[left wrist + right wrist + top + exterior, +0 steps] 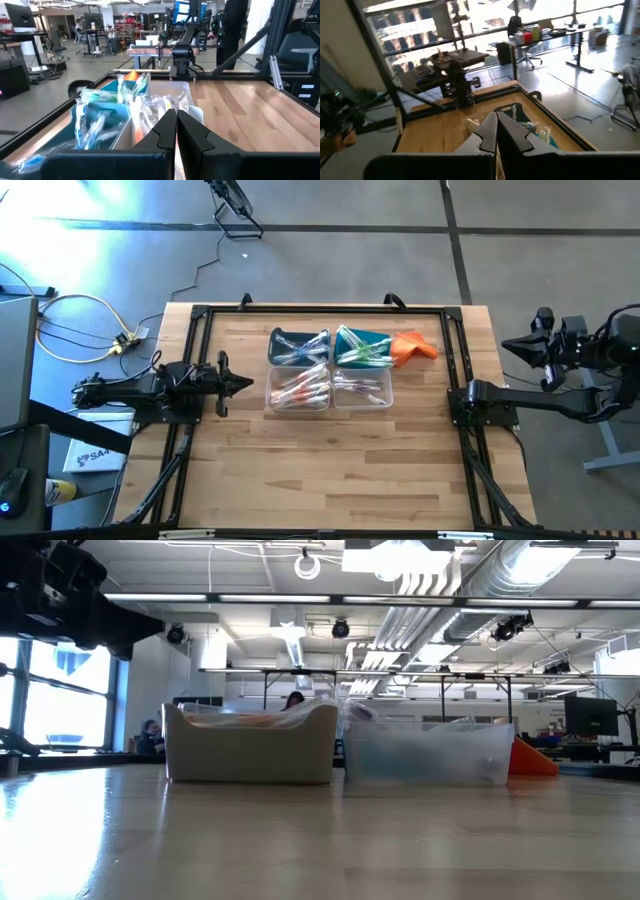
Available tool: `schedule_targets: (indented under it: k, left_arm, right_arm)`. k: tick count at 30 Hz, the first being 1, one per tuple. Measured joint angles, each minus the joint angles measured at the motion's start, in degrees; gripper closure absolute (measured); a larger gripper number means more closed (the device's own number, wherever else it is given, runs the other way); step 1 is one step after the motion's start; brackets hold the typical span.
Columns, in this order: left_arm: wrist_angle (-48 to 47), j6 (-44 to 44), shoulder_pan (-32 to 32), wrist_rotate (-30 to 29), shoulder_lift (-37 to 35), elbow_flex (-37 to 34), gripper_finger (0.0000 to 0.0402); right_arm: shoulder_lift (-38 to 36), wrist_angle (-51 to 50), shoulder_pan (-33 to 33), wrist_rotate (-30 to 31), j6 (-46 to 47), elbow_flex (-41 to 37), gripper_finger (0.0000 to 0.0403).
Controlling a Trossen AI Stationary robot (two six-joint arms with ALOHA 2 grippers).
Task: Pick & Place Toothbrushes
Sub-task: Return to Home Position
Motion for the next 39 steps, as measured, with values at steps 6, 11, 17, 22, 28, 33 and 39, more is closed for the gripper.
schedule_targets:
  k: [6,11,17,22,28,33,39]
  left_arm:
    - [-0.07,0.64,-0.01,0.00,0.02,-0.10,0.0391]
    - [-0.11,2.87,-0.01,-0.02,0.02,-0.15,0.0391]
    - [-0.17,2.83,0.00,-0.02,0.02,-0.17,0.0391]
    - [-0.22,2.81,0.00,-0.06,0.04,-0.17,0.0391]
    - [-0.22,2.46,0.00,-0.35,0.04,-0.19,0.0391]
    - [-0.23,1.48,0.00,-0.35,0.04,-0.19,0.0391]
    - [-0.24,1.92,0.00,-0.37,0.04,-0.21,0.0391]
  right_arm:
    - [-0.02,2.32,0.01,6.28,4.28,-0.54,0.0400]
    - [-2.65,5.35,-0.01,3.63,2.92,-4.01,0.0400]
    - [-15.59,15.46,-0.01,3.20,-0.10,-11.97,0.0400]
    - [-19.28,17.36,-0.86,2.94,1.18,-16.47,0.0400]
    - [-19.34,14.17,-1.15,10.69,1.31,-18.32,0.0400]
    - [-19.37,15.56,-1.13,13.98,1.49,-20.18,0.0400]
    - [-19.45,25.77,-1.63,11.49,0.34,-29.18,0.0400]
